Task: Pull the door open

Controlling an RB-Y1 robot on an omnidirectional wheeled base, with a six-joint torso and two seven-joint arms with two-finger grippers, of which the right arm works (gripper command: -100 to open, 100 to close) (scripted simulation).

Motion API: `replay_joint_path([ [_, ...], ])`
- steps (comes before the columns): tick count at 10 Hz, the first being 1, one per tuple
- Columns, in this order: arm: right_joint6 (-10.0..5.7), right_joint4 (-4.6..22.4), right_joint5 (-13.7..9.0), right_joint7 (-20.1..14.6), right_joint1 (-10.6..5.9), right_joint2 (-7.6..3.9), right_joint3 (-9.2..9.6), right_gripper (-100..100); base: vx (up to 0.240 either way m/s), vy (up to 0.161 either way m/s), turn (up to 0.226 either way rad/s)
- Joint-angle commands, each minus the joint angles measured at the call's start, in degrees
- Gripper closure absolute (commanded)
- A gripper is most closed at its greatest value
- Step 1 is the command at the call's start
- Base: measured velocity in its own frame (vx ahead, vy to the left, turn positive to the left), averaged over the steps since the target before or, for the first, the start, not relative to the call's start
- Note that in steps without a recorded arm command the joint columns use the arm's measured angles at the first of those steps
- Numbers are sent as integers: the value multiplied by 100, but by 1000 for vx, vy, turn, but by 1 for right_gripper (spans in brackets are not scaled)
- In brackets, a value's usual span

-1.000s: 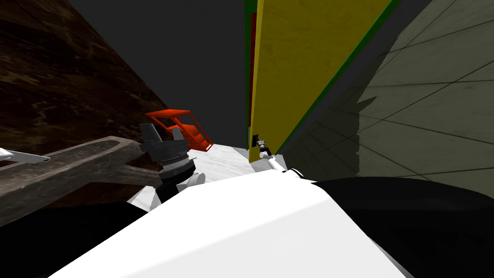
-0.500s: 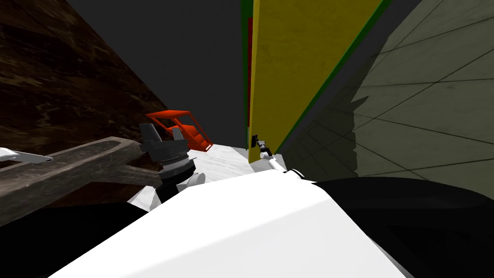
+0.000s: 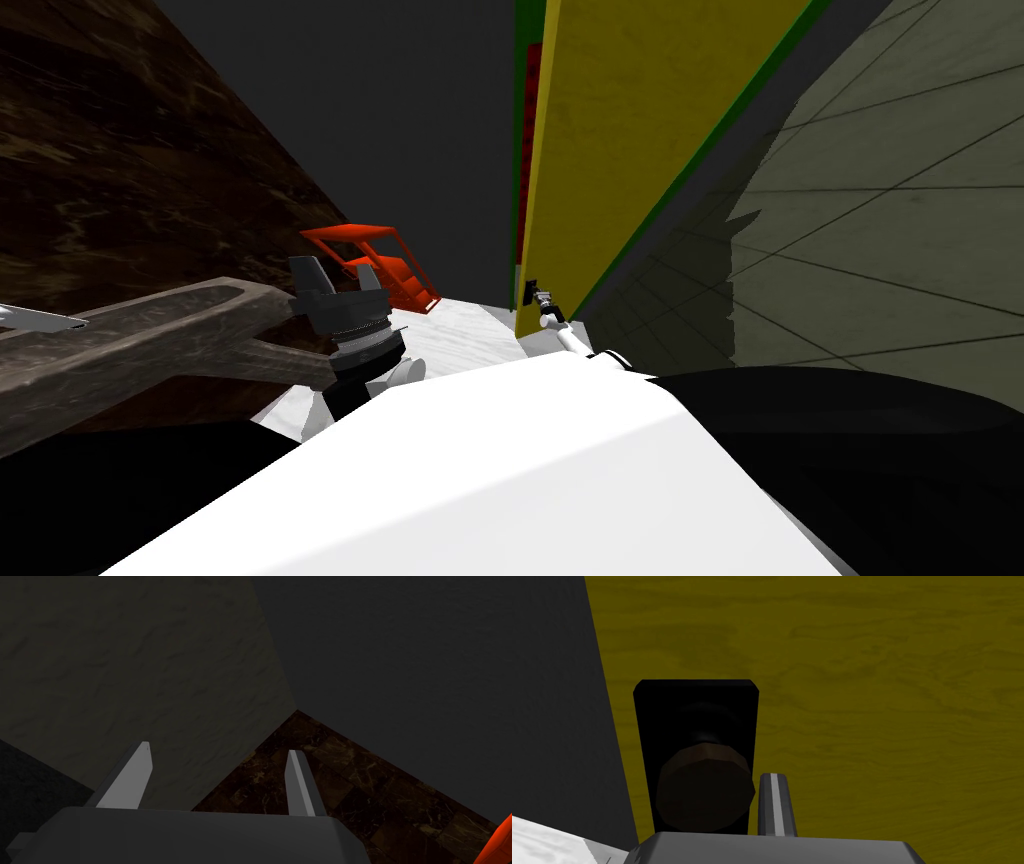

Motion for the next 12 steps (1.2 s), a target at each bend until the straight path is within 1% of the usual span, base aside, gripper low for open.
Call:
replay_joint_path([
  [1,0,-2,1,0,0,3,5,100,-11,3,-14],
  [3,0,-2,1,0,0,3,5,100,-3,0,1],
  [4,-35,-157,37,-143,85,-131,201,-100,-22,-11,-72],
  [5,-56,-252,58,-232,136,-214,327,-100,-38,-23,-97],
  [7,-109,-487,111,-449,262,-416,639,-100,-57,-24,-41],
  [12,-257,-1144,260,-1057,615,-985,1508,-100,-57,-29,-74],
])
